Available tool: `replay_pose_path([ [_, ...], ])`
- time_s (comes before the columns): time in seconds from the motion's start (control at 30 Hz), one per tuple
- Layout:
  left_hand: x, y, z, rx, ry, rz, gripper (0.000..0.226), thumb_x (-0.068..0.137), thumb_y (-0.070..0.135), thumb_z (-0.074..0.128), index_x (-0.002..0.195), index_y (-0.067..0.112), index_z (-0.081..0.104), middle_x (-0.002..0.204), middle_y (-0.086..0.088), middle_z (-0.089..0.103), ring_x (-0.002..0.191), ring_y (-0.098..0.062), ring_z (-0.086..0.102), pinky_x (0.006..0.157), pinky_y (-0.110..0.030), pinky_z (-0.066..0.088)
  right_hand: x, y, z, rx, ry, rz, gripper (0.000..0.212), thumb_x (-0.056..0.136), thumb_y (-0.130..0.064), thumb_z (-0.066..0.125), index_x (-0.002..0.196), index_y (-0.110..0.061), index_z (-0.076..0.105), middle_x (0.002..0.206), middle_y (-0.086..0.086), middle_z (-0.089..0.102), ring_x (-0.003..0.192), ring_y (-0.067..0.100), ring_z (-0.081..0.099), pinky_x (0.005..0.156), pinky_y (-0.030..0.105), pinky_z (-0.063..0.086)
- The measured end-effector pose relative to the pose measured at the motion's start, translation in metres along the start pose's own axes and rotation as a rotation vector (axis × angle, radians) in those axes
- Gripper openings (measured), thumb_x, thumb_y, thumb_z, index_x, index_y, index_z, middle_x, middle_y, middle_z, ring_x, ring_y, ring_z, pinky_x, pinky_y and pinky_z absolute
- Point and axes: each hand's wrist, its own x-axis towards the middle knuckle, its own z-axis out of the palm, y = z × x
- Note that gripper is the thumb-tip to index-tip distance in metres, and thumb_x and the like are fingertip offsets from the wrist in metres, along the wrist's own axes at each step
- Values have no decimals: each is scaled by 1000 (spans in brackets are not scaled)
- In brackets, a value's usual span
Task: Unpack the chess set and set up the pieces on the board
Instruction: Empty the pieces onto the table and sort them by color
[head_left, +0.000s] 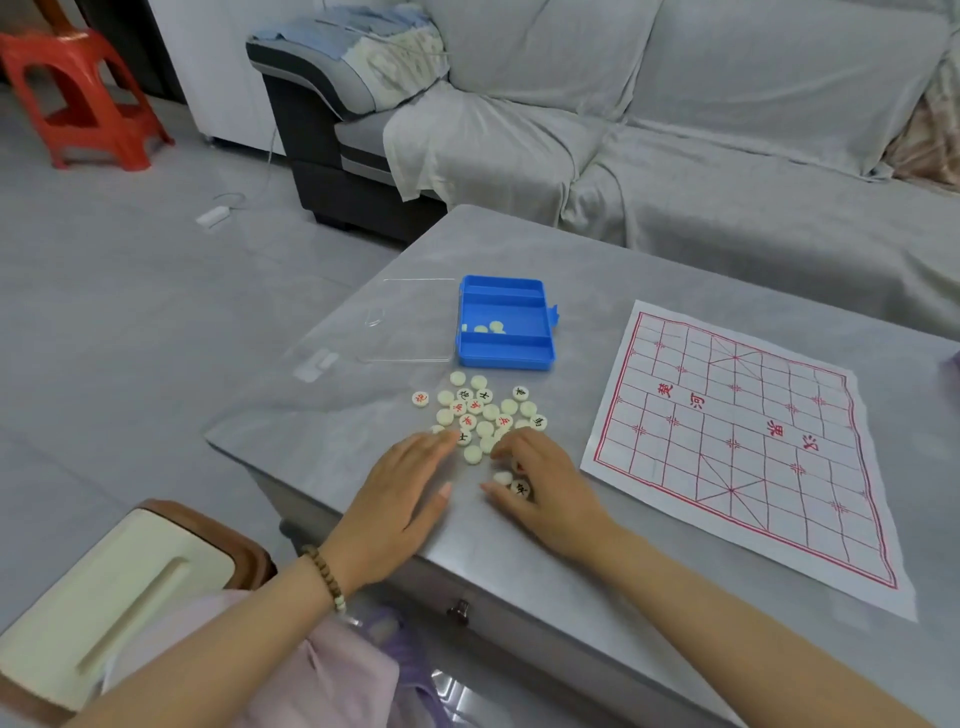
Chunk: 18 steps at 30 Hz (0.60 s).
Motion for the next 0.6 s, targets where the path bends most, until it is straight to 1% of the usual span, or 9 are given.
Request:
replay_pose_path([
  [0.1, -5, 8, 3, 118, -180, 124, 54, 97, 46, 17, 147, 29, 9, 154, 16, 9, 140, 2, 1, 116, -23, -1, -21, 6, -7, 10, -17, 30, 46, 88, -48, 46, 124, -19, 51, 126, -6, 53, 117, 8, 46, 101, 21, 35],
  [0.17, -5, 13, 8, 184, -266, 176, 55, 96, 49, 10, 147, 31, -1, 154, 17, -2, 140, 3, -8, 115, -22, -8, -35, 12, -10, -29, -57, 42, 53, 90, -51, 41, 134, -21, 45, 140, -6, 45, 129, 7, 39, 109, 23, 29],
  [0.23, -4, 16, 12, 232, -297, 206, 57, 95, 53, 6, 146, 31, -5, 154, 17, -8, 140, 2, -12, 114, -24, -10, -45, 15, -14, -63, -97, 40, 57, 92, -52, 36, 142, -24, 36, 149, -10, 34, 136, 2, 29, 113, 21, 21],
  [0.27, -2, 17, 14, 247, -298, 210, 59, 95, 54, 7, 147, 29, -4, 154, 16, -8, 140, 0, -13, 114, -25, -11, -48, 15, -16, -77, -110, 33, 57, 93, -51, 34, 144, -25, 33, 151, -12, 29, 137, 0, 25, 113, 18, 16],
  [0.33, 1, 18, 17, 280, -301, 200, 62, 94, 57, 5, 148, 27, -2, 155, 13, -4, 141, -2, -13, 115, -30, -9, -51, 13, -20, -117, -136, 8, 57, 94, -52, 29, 145, -26, 31, 151, -14, 26, 138, -1, 21, 113, 14, 8],
  [0.37, 3, 18, 17, 301, -303, 195, 64, 93, 58, 3, 148, 26, 0, 155, 12, -2, 141, -3, -12, 115, -32, -9, -51, 13, -21, -146, -162, -5, 58, 94, -53, 25, 145, -27, 30, 151, -13, 25, 139, 0, 19, 114, 15, 4],
  [0.43, 8, 16, 16, 331, -289, 186, 67, 92, 59, 1, 149, 25, 3, 156, 11, 1, 142, -5, -12, 115, -34, -8, -51, 14, -20, -191, -232, -5, 61, 93, -56, 16, 148, -29, 22, 154, -14, 16, 142, 0, 7, 116, 20, -3],
  [0.53, 18, 12, 13, 321, -296, 144, 67, 90, 60, 1, 148, 26, -1, 155, 14, -6, 140, -3, -19, 115, -33, -12, -44, 21, -20, -238, -264, 29, 67, 90, -60, 8, 150, -30, 9, 155, -18, 2, 142, -2, -9, 116, 25, -12],
  [0.6, 25, 8, 12, 290, -310, 129, 66, 89, 59, 3, 147, 29, -4, 153, 17, -10, 138, 0, -23, 114, -29, -16, -37, 24, -20, -291, -264, 31, 70, 88, -61, 3, 150, -29, 6, 154, -18, -2, 142, -1, -12, 115, 26, -15],
])
